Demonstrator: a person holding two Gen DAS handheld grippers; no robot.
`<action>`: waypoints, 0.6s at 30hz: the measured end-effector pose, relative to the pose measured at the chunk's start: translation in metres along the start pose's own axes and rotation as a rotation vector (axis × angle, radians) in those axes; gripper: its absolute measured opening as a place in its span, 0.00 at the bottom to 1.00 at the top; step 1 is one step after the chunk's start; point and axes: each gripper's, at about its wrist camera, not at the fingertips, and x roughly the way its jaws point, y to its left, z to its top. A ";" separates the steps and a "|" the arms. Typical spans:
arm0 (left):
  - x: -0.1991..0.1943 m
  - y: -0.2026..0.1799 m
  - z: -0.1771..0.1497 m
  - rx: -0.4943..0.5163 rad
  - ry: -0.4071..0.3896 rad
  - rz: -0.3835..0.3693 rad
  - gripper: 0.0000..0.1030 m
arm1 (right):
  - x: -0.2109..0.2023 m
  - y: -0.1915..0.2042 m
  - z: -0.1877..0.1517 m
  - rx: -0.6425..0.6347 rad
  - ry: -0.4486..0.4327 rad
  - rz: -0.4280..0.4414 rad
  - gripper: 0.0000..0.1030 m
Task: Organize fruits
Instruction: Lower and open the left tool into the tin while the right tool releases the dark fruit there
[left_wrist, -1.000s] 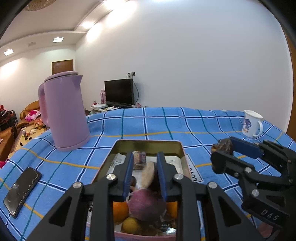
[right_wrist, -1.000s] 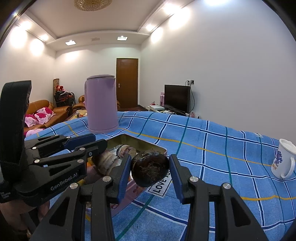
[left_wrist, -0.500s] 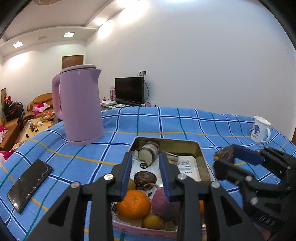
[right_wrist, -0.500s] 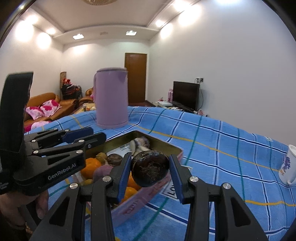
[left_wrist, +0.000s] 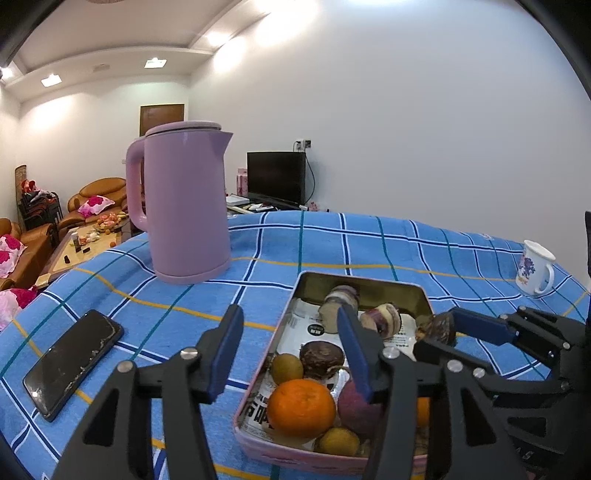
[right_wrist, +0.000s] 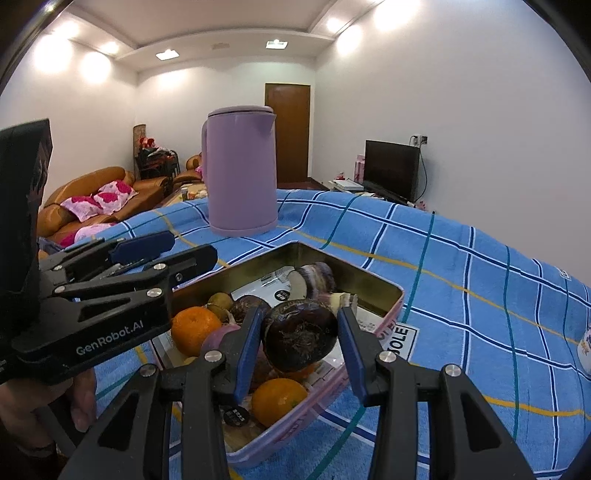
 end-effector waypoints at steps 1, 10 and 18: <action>0.000 0.001 0.000 -0.004 -0.003 0.003 0.60 | 0.000 0.001 0.000 -0.002 0.001 0.001 0.43; 0.000 0.000 0.000 0.006 -0.004 0.018 0.71 | 0.004 0.003 0.001 -0.007 0.019 0.033 0.44; -0.003 -0.003 -0.001 0.014 -0.020 0.030 0.77 | -0.002 0.003 -0.001 -0.006 -0.006 0.013 0.57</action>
